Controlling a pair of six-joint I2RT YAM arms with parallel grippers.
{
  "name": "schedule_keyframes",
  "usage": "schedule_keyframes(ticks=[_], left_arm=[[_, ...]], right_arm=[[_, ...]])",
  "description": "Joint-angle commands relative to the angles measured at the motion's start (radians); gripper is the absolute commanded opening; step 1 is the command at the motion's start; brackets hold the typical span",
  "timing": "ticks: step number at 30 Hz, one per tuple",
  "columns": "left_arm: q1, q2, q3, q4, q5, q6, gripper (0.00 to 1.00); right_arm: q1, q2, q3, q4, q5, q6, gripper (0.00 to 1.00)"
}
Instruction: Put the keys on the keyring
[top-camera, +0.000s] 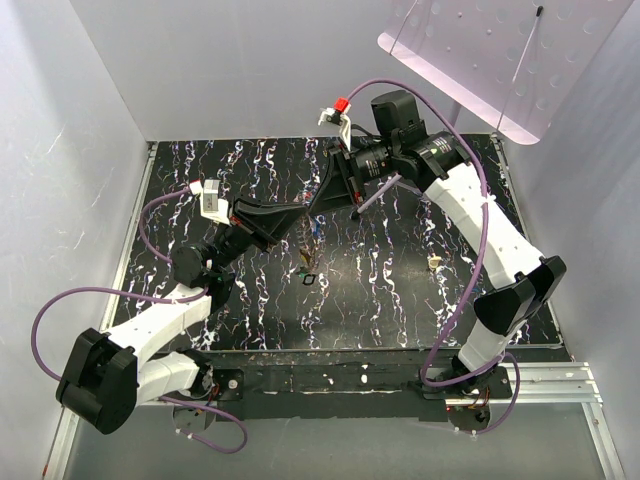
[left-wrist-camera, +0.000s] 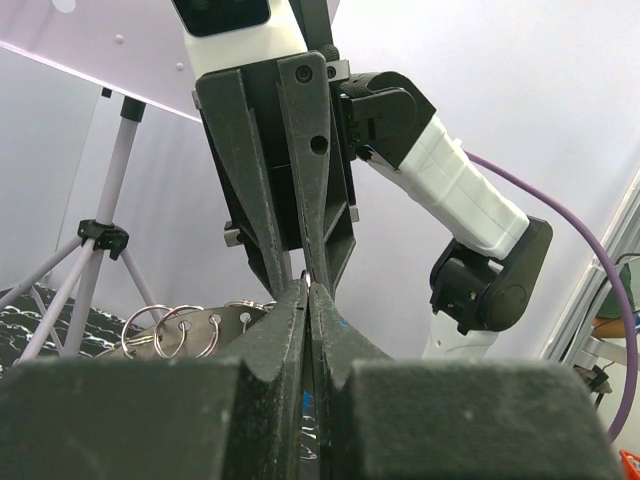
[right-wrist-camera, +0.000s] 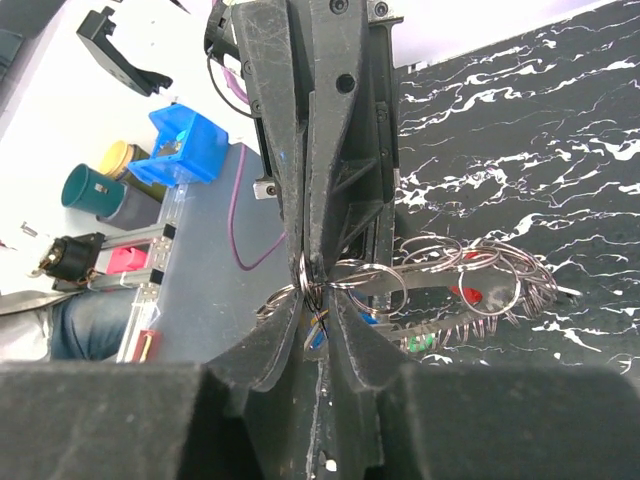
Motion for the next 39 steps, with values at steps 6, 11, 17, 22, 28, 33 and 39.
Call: schedule_keyframes(ticks=[6, 11, 17, 22, 28, 33, 39], left_arm=[[0.002, -0.033, -0.001, 0.090, -0.035, 0.020, 0.00], [0.011, -0.093, 0.000, -0.073, -0.029, 0.037, 0.01], [0.112, -0.318, 0.112, -0.748, 0.106, 0.083, 0.68], [0.153, -0.271, 0.350, -1.387, 0.316, 0.249, 0.94], [0.164, -0.111, 0.396, -1.334, 0.594, 0.109, 0.84], [0.163, -0.035, 0.428, -1.300, 0.631, 0.091, 0.76], [0.160, 0.031, 0.467, -1.336, 0.634, 0.132, 0.65]], right_arm=[[0.009, -0.003, 0.040, 0.023, -0.019, -0.010, 0.01], [0.009, -0.016, 0.034, -0.033, 0.003, -0.082, 0.01], [0.009, -0.007, 0.033, -0.345, 0.055, -0.365, 0.01], [0.009, 0.061, 0.098, -0.684, 0.052, -0.668, 0.01], [0.009, 0.108, 0.097, -0.792, 0.015, -0.746, 0.01], [0.009, 0.119, 0.085, -0.795, 0.001, -0.745, 0.01], [0.015, 0.130, 0.080, -0.804, -0.012, -0.752, 0.01]])
